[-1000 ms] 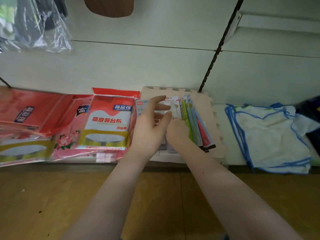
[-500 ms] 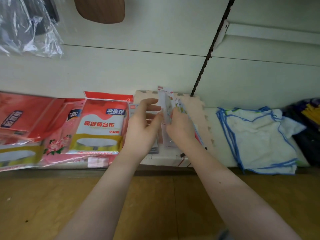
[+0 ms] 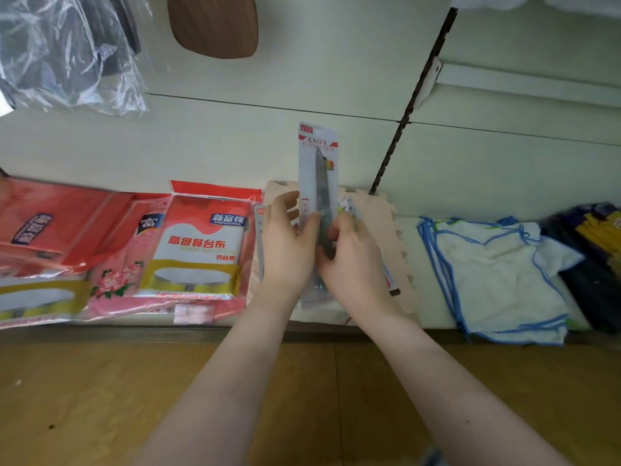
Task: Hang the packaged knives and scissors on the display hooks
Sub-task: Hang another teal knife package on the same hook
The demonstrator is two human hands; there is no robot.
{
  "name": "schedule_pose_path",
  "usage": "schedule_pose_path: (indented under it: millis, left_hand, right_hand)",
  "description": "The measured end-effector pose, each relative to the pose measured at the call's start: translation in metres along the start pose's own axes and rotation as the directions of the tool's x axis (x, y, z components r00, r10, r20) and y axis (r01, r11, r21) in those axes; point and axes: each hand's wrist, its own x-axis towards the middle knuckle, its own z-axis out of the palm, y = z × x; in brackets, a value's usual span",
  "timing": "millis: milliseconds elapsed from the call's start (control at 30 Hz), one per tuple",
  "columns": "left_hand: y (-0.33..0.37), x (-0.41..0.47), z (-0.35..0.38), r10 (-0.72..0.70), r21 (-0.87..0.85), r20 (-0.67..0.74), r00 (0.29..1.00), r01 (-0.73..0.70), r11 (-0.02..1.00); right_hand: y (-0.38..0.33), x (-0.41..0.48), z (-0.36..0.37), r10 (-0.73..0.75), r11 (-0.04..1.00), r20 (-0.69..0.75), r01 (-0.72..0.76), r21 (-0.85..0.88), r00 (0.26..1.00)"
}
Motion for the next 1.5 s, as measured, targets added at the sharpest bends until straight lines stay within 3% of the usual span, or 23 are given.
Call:
schedule_pose_path:
  millis: [167,300,367,433,500,633,800,1100,1367,1500]
  left_hand:
    - [0.006,-0.003,-0.001,0.021,-0.093,-0.023,1.0,-0.023,0.995]
    - [0.018,-0.008,-0.008,0.061,-0.167,0.024,0.998,-0.057,0.984]
    - [0.026,-0.013,-0.011,0.07,-0.184,0.039,0.997,-0.062,0.981]
    - [0.034,-0.017,-0.014,0.078,-0.175,0.054,0.995,-0.068,0.982]
    - [0.041,-0.021,-0.015,0.098,-0.14,0.072,0.993,-0.087,0.986]
    - [0.058,-0.022,-0.019,0.137,-0.11,0.089,0.987,-0.127,0.986]
    - [0.088,-0.019,-0.028,0.154,-0.18,0.059,0.986,-0.141,0.973]
    - [0.164,-0.001,-0.048,0.347,-0.252,-0.088,0.934,-0.358,0.899]
    - [0.236,0.006,-0.067,0.437,-0.3,-0.158,0.885,-0.465,0.833]
    - [0.282,0.013,-0.083,0.518,-0.354,-0.182,0.836,-0.547,0.758]
  right_hand:
    - [-0.001,-0.017,-0.008,-0.06,0.998,0.03,0.059,0.011,0.998]
    - [-0.002,-0.006,-0.027,0.006,0.973,-0.091,0.015,0.23,0.996]
    - [-0.006,0.009,-0.04,0.115,0.869,-0.074,-0.064,0.49,0.991]
    - [-0.014,0.023,-0.052,0.158,0.691,-0.014,-0.1,0.716,0.987]
    - [-0.021,0.032,-0.061,0.133,0.584,-0.039,-0.046,0.811,0.99]
    - [-0.036,0.041,-0.073,0.077,0.549,-0.167,0.098,0.83,0.983]
    - [-0.05,0.044,-0.086,0.06,0.563,-0.209,0.14,0.814,0.976]
    - [-0.082,0.05,-0.12,-0.067,0.585,-0.271,0.258,0.769,0.96]
    - [-0.115,0.057,-0.169,-0.18,0.552,-0.394,0.424,0.718,0.901]
    - [-0.136,0.066,-0.2,-0.229,0.479,-0.472,0.521,0.707,0.851]
